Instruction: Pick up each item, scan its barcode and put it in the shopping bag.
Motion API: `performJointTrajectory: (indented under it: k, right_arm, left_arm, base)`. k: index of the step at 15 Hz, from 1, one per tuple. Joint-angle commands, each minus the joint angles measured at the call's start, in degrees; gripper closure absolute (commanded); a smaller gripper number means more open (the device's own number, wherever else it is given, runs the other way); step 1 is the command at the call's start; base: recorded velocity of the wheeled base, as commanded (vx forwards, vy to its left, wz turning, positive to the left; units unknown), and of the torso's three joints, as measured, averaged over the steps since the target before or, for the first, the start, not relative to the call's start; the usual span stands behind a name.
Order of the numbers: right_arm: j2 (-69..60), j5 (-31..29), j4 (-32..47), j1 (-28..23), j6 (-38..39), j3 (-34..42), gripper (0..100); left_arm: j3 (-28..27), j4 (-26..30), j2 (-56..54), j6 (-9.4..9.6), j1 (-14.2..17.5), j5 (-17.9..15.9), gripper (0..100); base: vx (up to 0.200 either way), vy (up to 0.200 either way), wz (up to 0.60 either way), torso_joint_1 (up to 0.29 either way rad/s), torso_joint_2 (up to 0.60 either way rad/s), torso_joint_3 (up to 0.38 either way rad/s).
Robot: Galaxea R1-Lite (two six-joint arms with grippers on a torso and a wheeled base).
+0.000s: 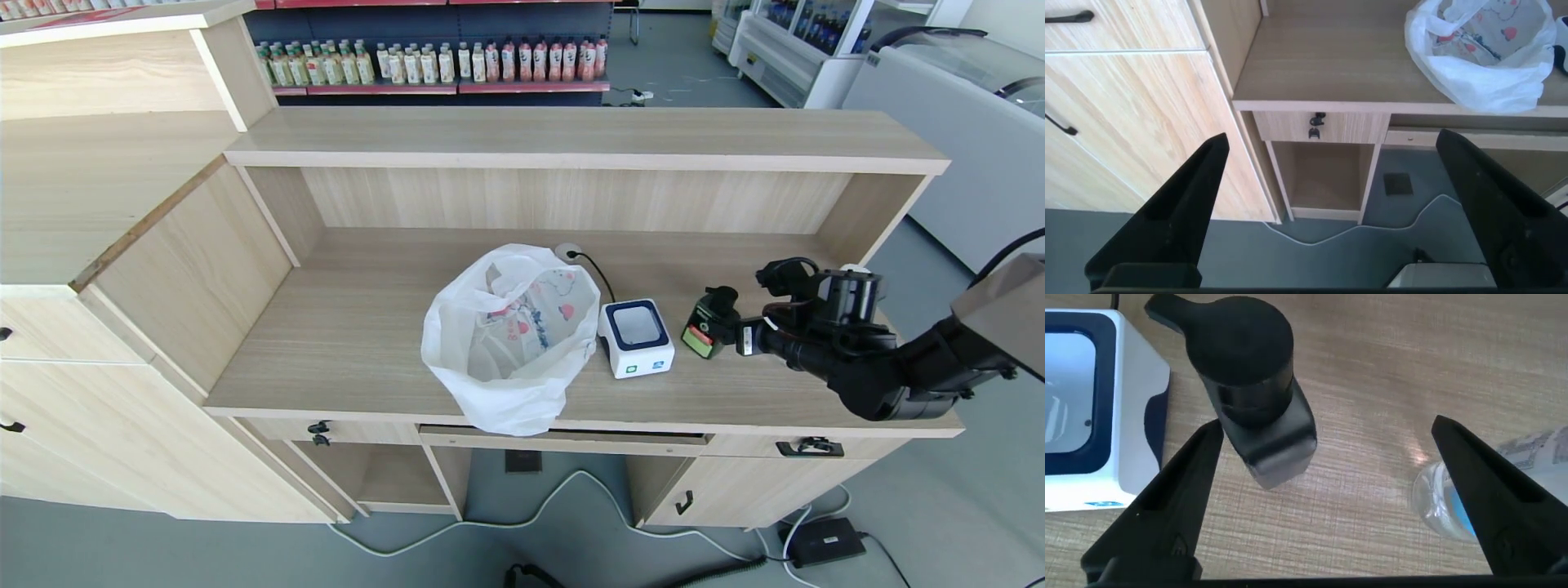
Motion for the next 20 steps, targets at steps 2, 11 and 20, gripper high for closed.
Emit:
performJointTrajectory:
  k: [2,11,20]
  right_arm:
    - [2.32,0.17,0.00,1.00,0.10,-2.33,0]
    - [7.24,5.71,-1.93,2.40,3.00,-7.43,100]
    - [6.80,5.36,-2.11,2.05,-1.75,-8.30,100]
  left_arm:
    - [0.05,-0.02,-0.02,0.01,0.11,0.02,0]
    - [0.05,-0.02,-0.02,0.01,0.02,0.02,0]
    - [-0.04,-0.02,-0.02,0.01,0.02,0.02,0]
  base:
    - [0.000,0.000,0.00,0.000,0.00,0.000]
    - [0.000,0.000,0.00,0.000,0.00,0.000]
    - [0.000,0.000,0.00,0.000,0.00,0.000]
